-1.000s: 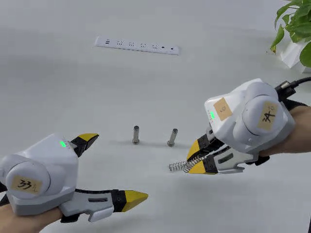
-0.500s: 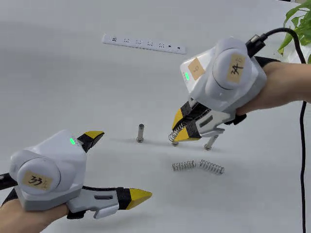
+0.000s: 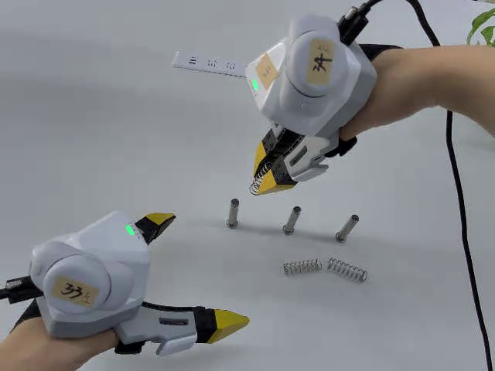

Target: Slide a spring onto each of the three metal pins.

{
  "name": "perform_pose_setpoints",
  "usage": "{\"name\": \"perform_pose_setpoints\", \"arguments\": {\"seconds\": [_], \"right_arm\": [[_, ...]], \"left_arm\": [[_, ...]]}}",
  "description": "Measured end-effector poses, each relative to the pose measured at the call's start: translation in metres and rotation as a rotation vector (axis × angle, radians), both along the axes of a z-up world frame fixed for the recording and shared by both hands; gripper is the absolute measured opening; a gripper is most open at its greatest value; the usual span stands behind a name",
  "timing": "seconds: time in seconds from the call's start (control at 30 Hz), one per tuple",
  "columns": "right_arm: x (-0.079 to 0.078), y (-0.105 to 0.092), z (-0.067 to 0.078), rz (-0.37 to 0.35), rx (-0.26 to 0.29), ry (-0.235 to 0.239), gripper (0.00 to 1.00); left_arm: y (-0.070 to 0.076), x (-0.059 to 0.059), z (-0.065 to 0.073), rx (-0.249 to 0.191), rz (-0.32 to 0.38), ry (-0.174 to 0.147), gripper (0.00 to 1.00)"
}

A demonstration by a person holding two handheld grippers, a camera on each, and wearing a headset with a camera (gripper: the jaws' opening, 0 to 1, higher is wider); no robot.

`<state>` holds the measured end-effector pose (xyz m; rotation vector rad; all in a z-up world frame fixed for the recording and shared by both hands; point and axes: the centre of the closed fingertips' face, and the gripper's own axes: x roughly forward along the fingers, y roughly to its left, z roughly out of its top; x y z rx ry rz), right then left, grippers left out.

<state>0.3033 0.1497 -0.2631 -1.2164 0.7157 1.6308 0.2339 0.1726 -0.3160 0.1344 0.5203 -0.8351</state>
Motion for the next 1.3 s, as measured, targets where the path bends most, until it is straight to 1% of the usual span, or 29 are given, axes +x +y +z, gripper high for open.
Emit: {"name": "perform_pose_setpoints", "arguments": {"seconds": [0.07,0.17,0.37,0.57,0.63,0.73,0.9,1.3], "right_arm": [[0.001,0.004,-0.002,0.015,-0.015,0.002,0.08],[0.003,0.006,-0.005,0.042,-0.042,-0.01,0.08],[0.004,0.01,-0.011,0.066,-0.08,-0.003,0.08],[-0.002,0.014,-0.019,0.075,-0.108,0.013,0.08],[-0.004,0.015,-0.022,0.077,-0.115,0.02,0.08],[-0.002,0.014,-0.03,0.072,-0.12,0.023,0.08],[0.001,0.012,-0.035,0.077,-0.141,0.021,0.08],[0.0,0.013,-0.035,0.089,-0.142,0.022,0.08]], "left_arm": [[0.001,0.0,0.0,0.003,0.001,-0.001,0.99],[0.002,0.001,0.001,0.001,0.008,0.001,0.99],[0.002,0.002,-0.001,0.001,0.017,0.006,0.99],[0.0,0.001,0.0,-0.005,0.02,0.007,0.98],[0.0,0.001,0.0,-0.008,0.023,0.007,0.98],[0.001,0.001,0.0,-0.008,0.029,0.007,0.98],[0.001,0.001,0.0,-0.012,0.037,0.009,0.98],[0.002,0.0,-0.002,-0.015,0.045,0.017,0.97]]}}
